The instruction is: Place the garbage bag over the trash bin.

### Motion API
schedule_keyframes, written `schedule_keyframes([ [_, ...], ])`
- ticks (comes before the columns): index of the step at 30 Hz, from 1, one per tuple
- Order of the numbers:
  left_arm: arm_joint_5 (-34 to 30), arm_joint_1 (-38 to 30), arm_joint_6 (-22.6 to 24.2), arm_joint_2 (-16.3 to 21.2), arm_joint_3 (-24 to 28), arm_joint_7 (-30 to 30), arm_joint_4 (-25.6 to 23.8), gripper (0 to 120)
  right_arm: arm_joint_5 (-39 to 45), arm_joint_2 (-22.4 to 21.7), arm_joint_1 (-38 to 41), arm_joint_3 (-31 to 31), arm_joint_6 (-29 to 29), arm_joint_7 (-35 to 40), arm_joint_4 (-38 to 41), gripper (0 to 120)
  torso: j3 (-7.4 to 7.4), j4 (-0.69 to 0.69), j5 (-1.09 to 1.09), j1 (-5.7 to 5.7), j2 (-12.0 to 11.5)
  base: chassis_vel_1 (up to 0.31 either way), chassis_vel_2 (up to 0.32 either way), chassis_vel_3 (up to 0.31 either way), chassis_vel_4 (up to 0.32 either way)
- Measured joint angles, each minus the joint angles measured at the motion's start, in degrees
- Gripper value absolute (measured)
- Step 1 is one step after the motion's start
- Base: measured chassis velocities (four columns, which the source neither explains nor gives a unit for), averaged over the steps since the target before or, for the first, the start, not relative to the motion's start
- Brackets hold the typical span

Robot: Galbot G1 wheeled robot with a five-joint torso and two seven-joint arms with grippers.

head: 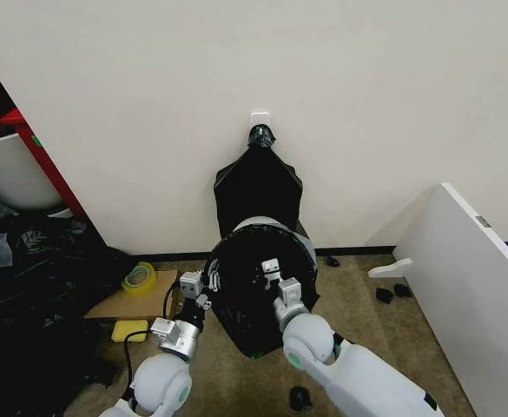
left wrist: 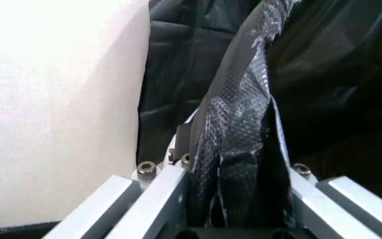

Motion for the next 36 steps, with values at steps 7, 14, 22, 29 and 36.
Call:
schedule_keyframes([
  [7, 0.1, 1.0, 0.1, -0.1, 0.3, 0.0, -1.3, 1, -1.0, 1.2, 2.0, 0.3, -5.8, 2.6, -4.5, 0, 0.00, 0.00, 0.00, 0.00, 0.0, 0.000, 0.000, 0.000, 0.000],
  [14, 0.5, 2.3, 0.3, 0.1, 0.4, 0.0, -2.5, 1, -10.8, 1.6, 3.1, 0.7, -2.6, 1.0, -8.7, 0, 0.00, 0.01, 0.01, 0.00, 0.0, 0.000, 0.000, 0.000, 0.000],
  [22, 0.2, 1.8, 0.9, -0.3, -0.2, -0.9, -2.0, 1, -18.0, 0.5, 0.5, 0.8, 11.9, -5.2, -7.4, 5, 0.00, 0.00, 0.00, 0.00, 0.0, 0.000, 0.000, 0.000, 0.000],
  [29, -2.7, -0.1, 4.3, -0.4, -1.5, -3.9, -0.4, 1, -27.6, -2.4, -3.9, 1.9, 34.2, -18.4, -5.3, 29, 0.00, 0.00, 0.00, 0.00, 0.0, 0.000, 0.000, 0.000, 0.000],
  [36, -4.3, -0.4, 5.7, 0.4, -1.9, -4.7, 1.5, 1, -29.3, -5.2, -8.4, 3.8, 46.8, -30.0, 3.0, 58, 0.00, 0.01, 0.00, 0.00, 0.0, 0.000, 0.000, 0.000, 0.000],
])
